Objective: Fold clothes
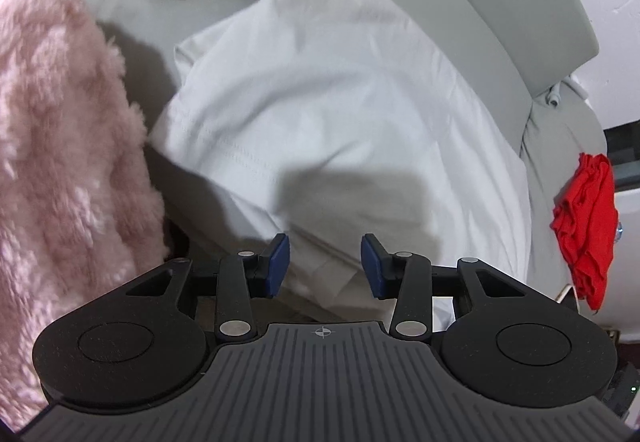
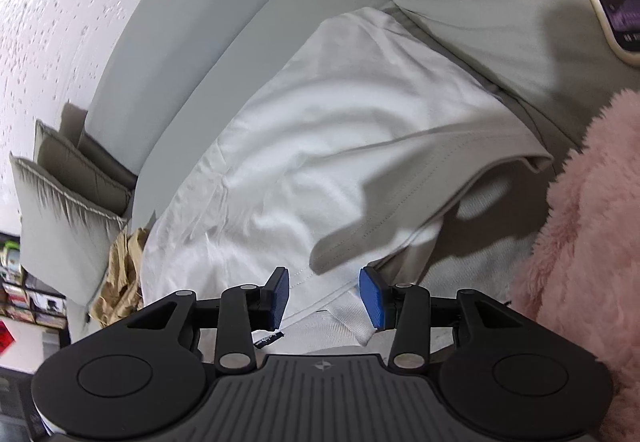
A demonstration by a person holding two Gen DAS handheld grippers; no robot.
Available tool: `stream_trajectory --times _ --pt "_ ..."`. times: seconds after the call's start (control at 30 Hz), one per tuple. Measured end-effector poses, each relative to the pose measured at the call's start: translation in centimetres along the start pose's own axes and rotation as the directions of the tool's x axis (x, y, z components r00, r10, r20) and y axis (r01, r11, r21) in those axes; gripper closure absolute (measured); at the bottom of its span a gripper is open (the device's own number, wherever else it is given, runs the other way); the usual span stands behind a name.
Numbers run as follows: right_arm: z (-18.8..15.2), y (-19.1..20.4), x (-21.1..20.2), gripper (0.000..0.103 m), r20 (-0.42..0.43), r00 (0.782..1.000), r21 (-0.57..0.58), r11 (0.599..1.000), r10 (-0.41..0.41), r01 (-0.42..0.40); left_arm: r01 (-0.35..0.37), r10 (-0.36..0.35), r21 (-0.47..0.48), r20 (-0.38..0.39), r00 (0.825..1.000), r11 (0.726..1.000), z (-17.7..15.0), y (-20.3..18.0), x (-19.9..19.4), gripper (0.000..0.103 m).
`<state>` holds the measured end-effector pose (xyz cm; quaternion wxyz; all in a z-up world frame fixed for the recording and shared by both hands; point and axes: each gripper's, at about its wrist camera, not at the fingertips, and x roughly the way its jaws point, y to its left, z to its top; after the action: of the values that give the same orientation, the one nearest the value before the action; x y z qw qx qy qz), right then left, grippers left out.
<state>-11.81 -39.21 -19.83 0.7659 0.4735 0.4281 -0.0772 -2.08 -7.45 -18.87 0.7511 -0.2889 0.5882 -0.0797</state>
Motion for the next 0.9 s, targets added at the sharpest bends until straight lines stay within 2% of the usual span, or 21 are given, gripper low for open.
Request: stream_trajectory --times 0.13,0.2,0.47,0.6,0.67,0.9 --pt "0.1 -0.1 0.2 0.061 -0.008 1.000 0.006 1.000 -0.002 0.002 0.025 -0.025 -0.038 -0.018 1.000 0.999 0.1 0.2 0.7 0.059" --pt "0.1 -0.2 0.2 0.061 -0.010 1.000 0.013 1.000 0.000 0.000 0.015 -0.016 -0.041 -0.038 0.999 0.999 0.0 0.2 1.2 0.059" --pt "0.3 -0.8 0.3 0.061 -0.009 1.000 0.058 0.998 0.006 -0.006 0.014 -0.015 -0.069 -0.026 1.000 0.997 0.3 0.1 2.0 0.058" --pt "0.4 -1.5 0.1 0.061 -0.003 1.000 0.108 0.994 0.024 -0.023 0.035 -0.035 -0.074 0.004 0.999 0.997 0.3 0.1 1.4 0.060" --pt "0.5 -1.8 0.3 0.061 -0.005 1.000 0.136 0.990 0.028 -0.027 0.030 -0.030 -0.077 0.004 1.000 0.997 0.3 0.1 1.5 0.065" --pt "0.1 -1.4 0.2 0.062 -0.009 1.000 0.149 0.989 -0.011 0.012 0.026 -0.025 -0.088 0.006 1.000 0.996 0.2 0.1 1.4 0.068"
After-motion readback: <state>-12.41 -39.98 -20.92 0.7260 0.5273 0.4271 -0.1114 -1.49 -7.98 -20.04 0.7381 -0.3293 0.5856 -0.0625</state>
